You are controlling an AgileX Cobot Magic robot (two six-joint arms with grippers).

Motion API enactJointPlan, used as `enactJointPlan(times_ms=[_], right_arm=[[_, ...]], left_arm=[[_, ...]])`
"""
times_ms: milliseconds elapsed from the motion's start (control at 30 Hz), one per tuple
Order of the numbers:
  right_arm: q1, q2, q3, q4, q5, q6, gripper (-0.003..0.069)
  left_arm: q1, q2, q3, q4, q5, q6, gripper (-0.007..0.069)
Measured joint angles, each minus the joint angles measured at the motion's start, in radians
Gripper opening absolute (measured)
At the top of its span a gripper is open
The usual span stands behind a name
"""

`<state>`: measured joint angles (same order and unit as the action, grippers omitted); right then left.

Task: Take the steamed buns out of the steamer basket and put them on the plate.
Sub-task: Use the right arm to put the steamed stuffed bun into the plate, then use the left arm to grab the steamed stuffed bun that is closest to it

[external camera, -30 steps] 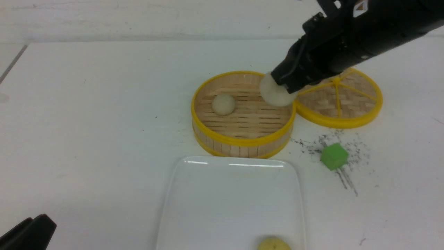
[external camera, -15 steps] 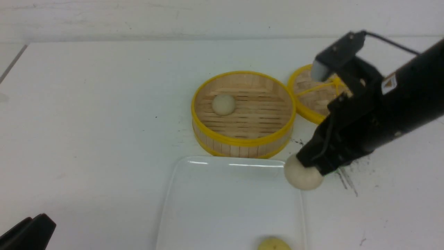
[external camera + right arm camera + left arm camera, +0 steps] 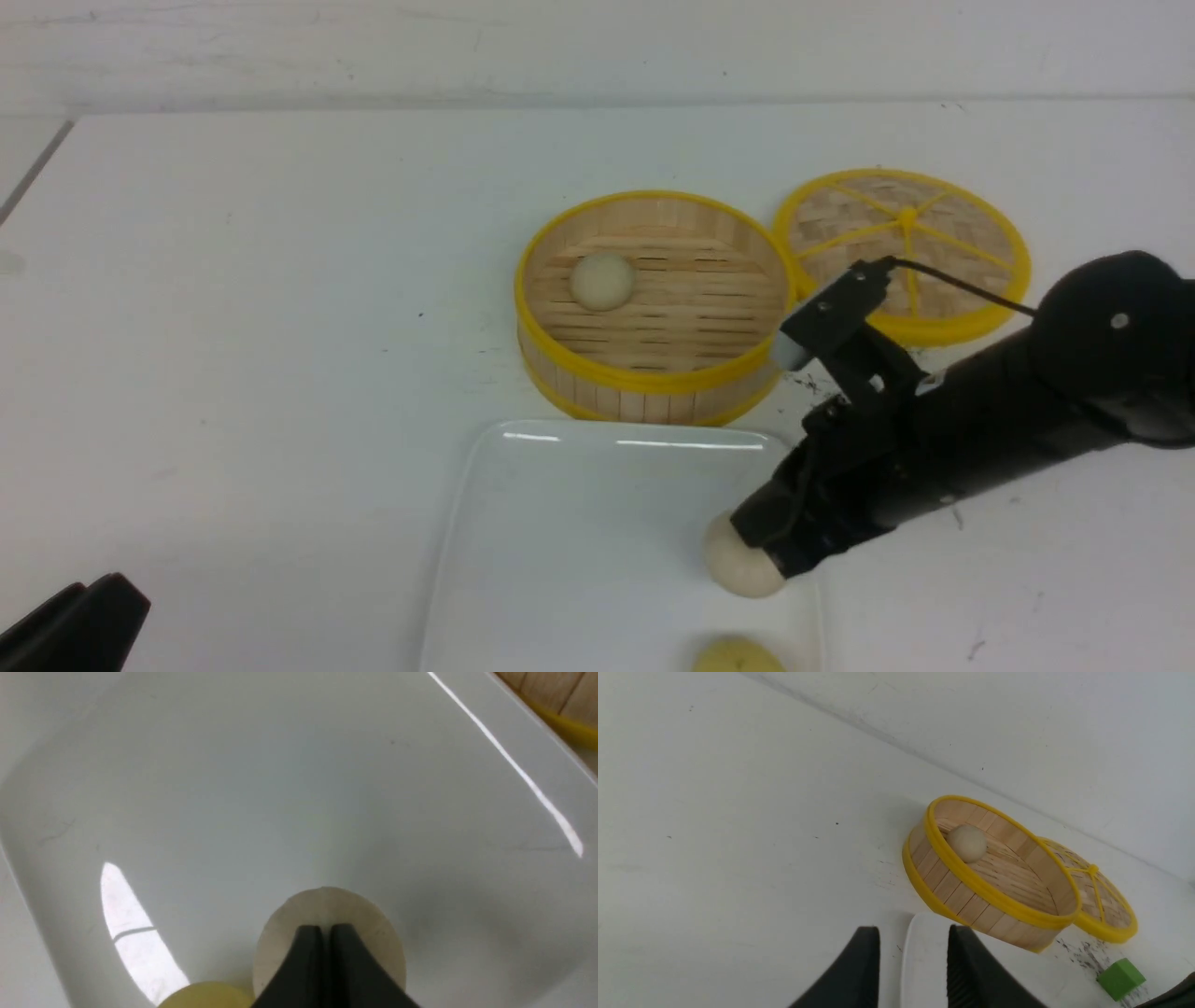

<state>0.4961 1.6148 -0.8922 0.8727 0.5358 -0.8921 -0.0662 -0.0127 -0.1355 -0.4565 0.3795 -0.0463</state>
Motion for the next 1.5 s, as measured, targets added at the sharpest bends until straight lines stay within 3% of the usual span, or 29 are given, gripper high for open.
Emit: enactJointPlan(times_ms=[433, 567, 667, 700, 733, 800, 900, 967, 1233, 1433, 1500], right_arm=[[0.000, 0.090, 0.000, 0.081, -0.004, -0.108, 0.0019], [0.000, 0.089, 0.000, 0.095, 0.026, -0.124, 0.0056], [0.000, 0.089, 0.000, 0.102, 0.045, -0.127, 0.0196], [0.000, 0.089, 0.000, 0.102, 0.045, -0.127, 0.0206], [0.001, 0.088, 0.000, 0.106, 0.039, -0.127, 0.0300], [0.001, 0.085, 0.000, 0.112, 0.031, -0.128, 0.0400], [0.001, 0.050, 0.000, 0.141, 0.014, -0.148, 0.0510], [0.001, 0.000, 0.000, 0.167, -0.005, -0.172, 0.0538], [0.001, -0.321, 0.001, 0.230, -0.101, -0.254, 0.0494], [0.001, -0.632, 0.002, 0.147, -0.093, -0.208, 0.0437], [0.001, -0.749, 0.012, 0.028, -0.072, -0.113, 0.0432]], left_arm=[[0.000, 0.000, 0.000, 0.000, 0.000, 0.000, 0.0240], [0.000, 0.000, 0.000, 0.000, 0.000, 0.011, 0.0240], [0.000, 0.000, 0.000, 0.000, 0.000, 0.046, 0.0240], [0.000, 0.000, 0.000, 0.000, 0.000, 0.046, 0.0240], [0.000, 0.000, 0.000, -0.001, -0.001, 0.063, 0.0240], [0.000, 0.000, 0.000, -0.004, -0.003, 0.067, 0.0240], [0.000, 0.000, 0.000, -0.016, -0.018, 0.071, 0.0240], [0.000, 0.000, 0.000, -0.024, -0.031, 0.073, 0.0240], [0.000, 0.000, 0.000, -0.037, -0.037, 0.074, 0.0241], [0.000, 0.006, 0.000, -0.051, -0.055, 0.076, 0.0241], [0.000, 0.055, 0.000, -0.073, -0.083, 0.082, 0.0241]])
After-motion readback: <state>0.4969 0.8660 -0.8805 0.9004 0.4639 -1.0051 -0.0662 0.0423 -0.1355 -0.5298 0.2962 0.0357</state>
